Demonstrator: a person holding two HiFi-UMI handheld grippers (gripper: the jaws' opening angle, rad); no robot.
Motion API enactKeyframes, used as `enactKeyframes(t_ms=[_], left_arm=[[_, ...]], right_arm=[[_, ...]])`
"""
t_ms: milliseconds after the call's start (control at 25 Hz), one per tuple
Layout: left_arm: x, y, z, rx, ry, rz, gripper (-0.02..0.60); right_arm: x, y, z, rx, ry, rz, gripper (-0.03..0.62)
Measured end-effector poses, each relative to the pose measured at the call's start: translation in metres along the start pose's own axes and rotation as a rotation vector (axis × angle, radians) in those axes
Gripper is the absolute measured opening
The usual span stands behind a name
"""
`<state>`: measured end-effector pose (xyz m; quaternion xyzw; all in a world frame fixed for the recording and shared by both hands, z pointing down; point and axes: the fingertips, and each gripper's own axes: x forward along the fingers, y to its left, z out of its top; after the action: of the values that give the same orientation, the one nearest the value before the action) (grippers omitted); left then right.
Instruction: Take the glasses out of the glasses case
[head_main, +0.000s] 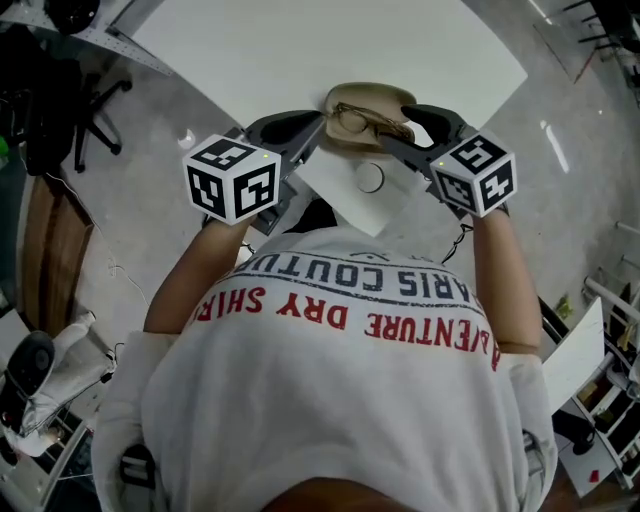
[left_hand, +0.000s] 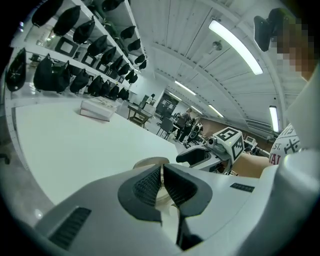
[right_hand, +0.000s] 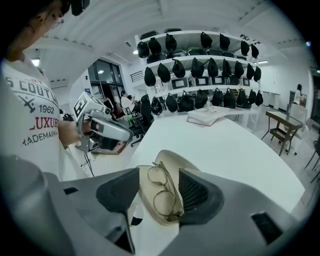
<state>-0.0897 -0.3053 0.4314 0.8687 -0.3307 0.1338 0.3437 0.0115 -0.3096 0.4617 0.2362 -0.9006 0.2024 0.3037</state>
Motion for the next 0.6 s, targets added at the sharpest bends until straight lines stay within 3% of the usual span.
enactKeyframes(t_ms=[240, 600], left_arm=[[0.013, 0.022, -0.003, -0.016, 0.039, -0.018, 0.038], [0.016, 0.021, -0.012, -0.005, 0.066, -0.056, 0.038]], right_arm=[[0.026, -0.014, -0.016, 0.005, 0.09, 0.007, 0.233], [0.038, -0.01, -0.035, -0.021, 0.176, 0.025, 0.176]])
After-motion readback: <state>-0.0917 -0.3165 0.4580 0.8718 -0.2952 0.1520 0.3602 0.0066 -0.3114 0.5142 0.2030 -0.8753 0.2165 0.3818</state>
